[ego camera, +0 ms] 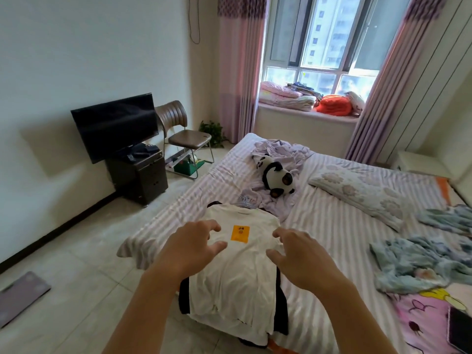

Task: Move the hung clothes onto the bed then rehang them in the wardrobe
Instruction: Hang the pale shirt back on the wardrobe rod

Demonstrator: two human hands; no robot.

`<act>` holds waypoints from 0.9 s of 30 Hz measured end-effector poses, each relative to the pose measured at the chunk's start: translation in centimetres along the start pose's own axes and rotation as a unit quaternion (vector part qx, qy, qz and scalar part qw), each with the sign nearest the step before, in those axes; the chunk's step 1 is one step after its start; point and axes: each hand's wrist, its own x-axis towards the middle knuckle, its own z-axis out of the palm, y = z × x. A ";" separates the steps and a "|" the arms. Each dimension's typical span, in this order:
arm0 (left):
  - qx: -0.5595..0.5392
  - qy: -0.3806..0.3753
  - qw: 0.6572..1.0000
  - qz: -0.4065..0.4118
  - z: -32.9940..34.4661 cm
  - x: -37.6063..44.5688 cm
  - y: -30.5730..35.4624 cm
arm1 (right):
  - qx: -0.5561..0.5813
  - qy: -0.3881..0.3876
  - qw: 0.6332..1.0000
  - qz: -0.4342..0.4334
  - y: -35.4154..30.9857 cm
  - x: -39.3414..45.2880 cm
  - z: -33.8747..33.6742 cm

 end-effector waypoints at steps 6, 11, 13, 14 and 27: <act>0.010 -0.011 1.000 -0.003 1.5 9.8 -1.3 | -0.026 0.000 1.000 0.013 2.5 9.3 1.0; 0.013 -0.026 0.999 -0.018 2.7 18.9 -1.7 | -0.020 -0.009 1.000 0.007 5.0 18.5 1.2; 0.011 -0.030 0.999 -0.027 3.1 22.2 -1.8 | -0.013 -0.015 1.000 0.007 5.9 21.9 1.1; 0.011 -0.029 0.999 -0.029 3.2 23.7 -1.8 | -0.011 -0.015 1.000 0.007 6.3 23.7 1.0; 0.031 -0.053 0.998 0.000 6.9 43.0 -6.4 | 0.006 -0.010 0.997 0.077 8.3 42.9 5.3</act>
